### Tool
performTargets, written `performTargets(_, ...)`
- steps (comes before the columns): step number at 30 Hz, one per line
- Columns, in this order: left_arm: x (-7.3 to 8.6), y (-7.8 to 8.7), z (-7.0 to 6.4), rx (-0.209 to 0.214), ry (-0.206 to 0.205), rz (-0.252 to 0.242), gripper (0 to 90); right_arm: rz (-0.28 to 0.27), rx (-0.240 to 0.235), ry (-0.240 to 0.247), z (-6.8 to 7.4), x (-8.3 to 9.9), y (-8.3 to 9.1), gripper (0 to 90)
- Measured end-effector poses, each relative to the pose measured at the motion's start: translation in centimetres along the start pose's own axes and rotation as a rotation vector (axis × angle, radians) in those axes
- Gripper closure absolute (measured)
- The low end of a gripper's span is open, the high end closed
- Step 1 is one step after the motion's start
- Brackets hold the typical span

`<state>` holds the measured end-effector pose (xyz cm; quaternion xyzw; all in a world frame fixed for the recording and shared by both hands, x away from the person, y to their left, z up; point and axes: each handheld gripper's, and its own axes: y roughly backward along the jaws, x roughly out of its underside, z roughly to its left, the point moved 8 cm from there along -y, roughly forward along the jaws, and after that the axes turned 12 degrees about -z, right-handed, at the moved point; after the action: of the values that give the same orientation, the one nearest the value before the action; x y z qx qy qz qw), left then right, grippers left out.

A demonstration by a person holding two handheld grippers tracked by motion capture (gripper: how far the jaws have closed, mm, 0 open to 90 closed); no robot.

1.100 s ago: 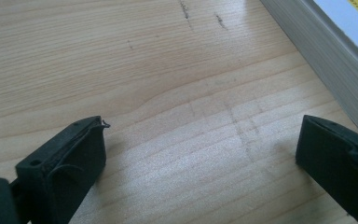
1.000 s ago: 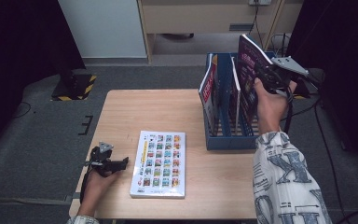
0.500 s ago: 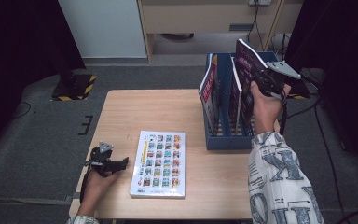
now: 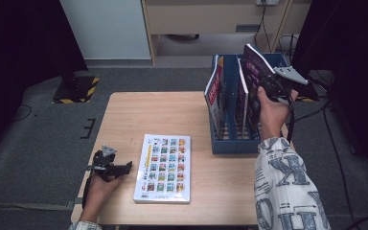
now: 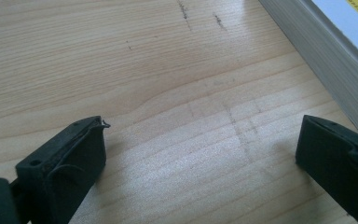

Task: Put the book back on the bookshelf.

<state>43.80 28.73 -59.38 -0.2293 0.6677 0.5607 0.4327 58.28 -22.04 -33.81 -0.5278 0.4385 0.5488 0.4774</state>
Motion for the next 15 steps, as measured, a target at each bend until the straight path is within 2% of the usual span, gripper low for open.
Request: performTargets(15, 0.0, 0.0, 0.0, 0.003, -0.003, 0.004, 0.7, 0.011, 0.017, -0.011, -0.5, 2.8, -0.8, 83.5)
